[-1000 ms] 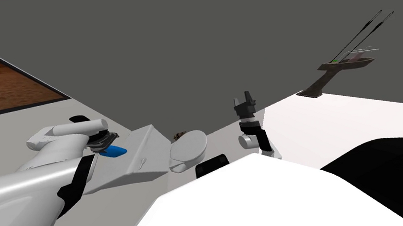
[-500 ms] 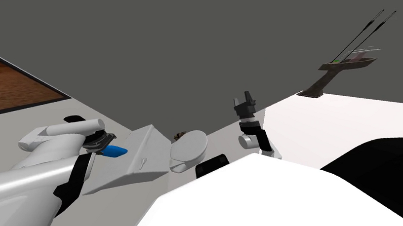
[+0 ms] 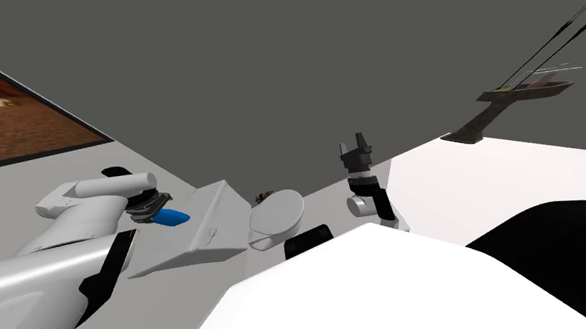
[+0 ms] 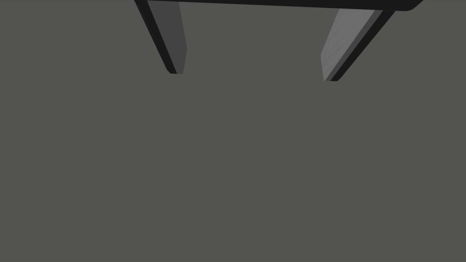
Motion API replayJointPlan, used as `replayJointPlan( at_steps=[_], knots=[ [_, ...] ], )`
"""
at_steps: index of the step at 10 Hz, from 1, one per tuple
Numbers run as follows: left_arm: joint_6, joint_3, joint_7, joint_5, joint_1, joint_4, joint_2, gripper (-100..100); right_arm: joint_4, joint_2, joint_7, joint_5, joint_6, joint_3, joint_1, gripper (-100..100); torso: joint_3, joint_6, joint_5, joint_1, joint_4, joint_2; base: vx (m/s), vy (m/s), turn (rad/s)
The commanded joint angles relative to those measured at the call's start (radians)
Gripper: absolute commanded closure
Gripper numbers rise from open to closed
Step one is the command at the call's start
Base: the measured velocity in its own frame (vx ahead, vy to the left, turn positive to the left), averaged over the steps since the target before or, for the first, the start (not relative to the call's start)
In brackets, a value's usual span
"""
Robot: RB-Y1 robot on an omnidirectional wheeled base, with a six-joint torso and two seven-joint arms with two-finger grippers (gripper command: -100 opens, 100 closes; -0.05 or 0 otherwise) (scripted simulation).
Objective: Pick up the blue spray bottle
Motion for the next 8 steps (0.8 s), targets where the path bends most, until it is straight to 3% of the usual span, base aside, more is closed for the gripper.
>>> replayJointPlan(
  at_steps=[1,4,8],
  knots=[
    [0.01,-0.004,0.013,0.007,0.012,-0.041,0.001,-100,0.0,0.0,0.0,0.0,0.0,0.0,0.0,0,0.0,0.0,0.0,0.0,0.0,0.0,0.02,0.015,0.061],
    [0.052,-0.017,0.06,0.037,0.066,-0.132,0.01,-100,0.0,0.0,0.0,0.0,0.0,0.0,0.0,0,-0.001,0.0,0.0,0.0,0.0,-0.001,0.033,0.018,0.06],
    [0.072,-0.024,0.083,0.052,0.094,-0.21,0.015,-100,0.0,0.0,0.0,0.0,0.0,0.0,0.0,0,0.0,0.0,0.0,0.0,0.0,0.0,0.017,0.011,0.038]
  ],
)
